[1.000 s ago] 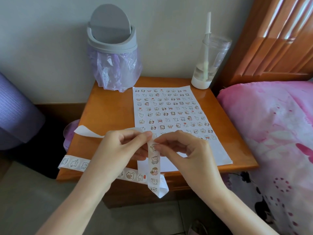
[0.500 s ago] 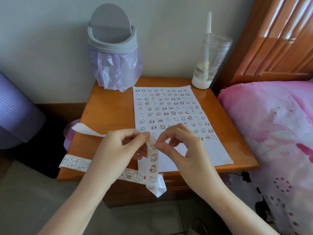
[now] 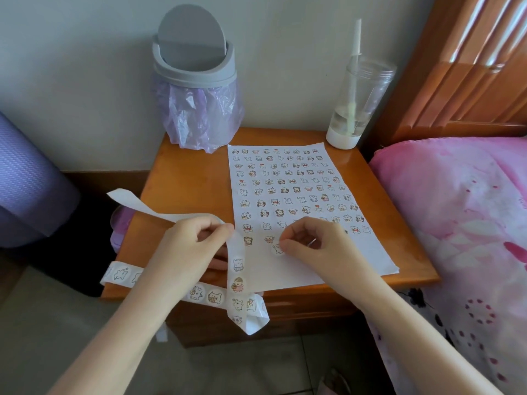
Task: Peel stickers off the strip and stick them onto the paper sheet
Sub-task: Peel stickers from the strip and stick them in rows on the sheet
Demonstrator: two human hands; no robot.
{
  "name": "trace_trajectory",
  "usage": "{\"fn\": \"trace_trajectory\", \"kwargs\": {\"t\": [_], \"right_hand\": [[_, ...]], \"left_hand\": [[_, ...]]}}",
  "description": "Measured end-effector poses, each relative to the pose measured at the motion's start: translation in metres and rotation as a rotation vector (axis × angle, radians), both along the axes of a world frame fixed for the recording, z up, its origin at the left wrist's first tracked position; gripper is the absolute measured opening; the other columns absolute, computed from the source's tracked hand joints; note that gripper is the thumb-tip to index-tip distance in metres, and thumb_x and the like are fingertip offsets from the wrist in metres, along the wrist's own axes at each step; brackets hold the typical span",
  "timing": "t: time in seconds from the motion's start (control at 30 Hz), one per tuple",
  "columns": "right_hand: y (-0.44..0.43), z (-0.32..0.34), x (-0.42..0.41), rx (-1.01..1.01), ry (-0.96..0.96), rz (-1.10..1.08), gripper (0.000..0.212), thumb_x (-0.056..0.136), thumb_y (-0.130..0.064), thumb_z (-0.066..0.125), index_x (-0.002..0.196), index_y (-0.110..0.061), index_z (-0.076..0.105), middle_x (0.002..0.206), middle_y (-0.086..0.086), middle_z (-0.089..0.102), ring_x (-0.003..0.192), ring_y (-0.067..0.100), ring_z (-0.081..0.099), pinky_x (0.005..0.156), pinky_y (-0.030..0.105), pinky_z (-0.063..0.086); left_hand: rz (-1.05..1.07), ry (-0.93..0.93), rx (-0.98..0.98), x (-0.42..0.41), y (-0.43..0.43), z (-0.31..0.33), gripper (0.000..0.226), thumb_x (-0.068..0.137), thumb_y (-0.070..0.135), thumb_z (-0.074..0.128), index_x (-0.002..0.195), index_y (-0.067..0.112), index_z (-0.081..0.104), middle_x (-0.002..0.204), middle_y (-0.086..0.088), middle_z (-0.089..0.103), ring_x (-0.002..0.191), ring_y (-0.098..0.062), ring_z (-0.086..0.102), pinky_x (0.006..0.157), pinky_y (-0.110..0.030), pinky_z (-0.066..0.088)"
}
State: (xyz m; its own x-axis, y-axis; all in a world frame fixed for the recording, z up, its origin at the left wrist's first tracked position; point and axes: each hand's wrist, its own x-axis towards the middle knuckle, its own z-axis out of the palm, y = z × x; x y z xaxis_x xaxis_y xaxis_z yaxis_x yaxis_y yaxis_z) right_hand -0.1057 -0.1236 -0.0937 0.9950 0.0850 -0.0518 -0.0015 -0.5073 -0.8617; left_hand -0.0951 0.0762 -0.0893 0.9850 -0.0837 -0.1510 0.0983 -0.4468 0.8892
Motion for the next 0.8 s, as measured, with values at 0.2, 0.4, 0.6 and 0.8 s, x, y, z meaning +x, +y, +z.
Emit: {"fn": "trace_trajectory", "kwargs": {"t": [0.2, 0.4, 0.6, 0.8], "right_hand": [[-0.01, 0.005, 0.005, 0.015, -0.007, -0.027, 0.005, 0.084, -0.015, 0.065, 0.084, -0.02, 0.069, 0.082, -0.003, 0.069, 0.072, 0.006, 0.059, 0.061, 0.007, 0.043], [0.005, 0.01, 0.005, 0.045, 0.02, 0.036, 0.008, 0.082, -0.02, 0.069, 0.077, -0.027, 0.068, 0.081, -0.011, 0.069, 0.076, 0.002, 0.06, 0.06, 0.003, 0.042], [0.014, 0.006, 0.006, -0.007, 0.025, 0.048, 0.004, 0.081, -0.019, 0.069, 0.079, -0.023, 0.069, 0.079, -0.008, 0.069, 0.071, 0.005, 0.06, 0.06, 0.005, 0.044], [0.015, -0.001, 0.007, -0.066, 0.045, 0.023, 0.002, 0.081, -0.022, 0.069, 0.083, -0.022, 0.07, 0.082, -0.01, 0.068, 0.073, 0.006, 0.061, 0.058, 0.006, 0.044]], "left_hand": [[-0.013, 0.058, 0.002, 0.001, 0.002, 0.001, 0.024, 0.091, 0.036, 0.053, 0.081, 0.021, 0.07, 0.083, 0.005, 0.073, 0.083, -0.012, 0.069, 0.081, -0.046, 0.056], [-0.011, 0.06, 0.017, 0.001, -0.001, 0.001, 0.022, 0.091, 0.036, 0.052, 0.082, 0.026, 0.069, 0.076, 0.011, 0.073, 0.065, -0.013, 0.07, 0.071, -0.034, 0.058], [-0.011, 0.056, 0.012, 0.001, -0.002, -0.002, 0.022, 0.092, 0.037, 0.051, 0.082, 0.026, 0.068, 0.078, 0.009, 0.073, 0.064, -0.011, 0.069, 0.065, -0.03, 0.058], [-0.027, 0.026, 0.086, 0.001, -0.004, -0.002, 0.023, 0.091, 0.039, 0.05, 0.08, 0.028, 0.067, 0.075, 0.011, 0.072, 0.048, -0.003, 0.059, 0.05, -0.013, 0.042]]}}
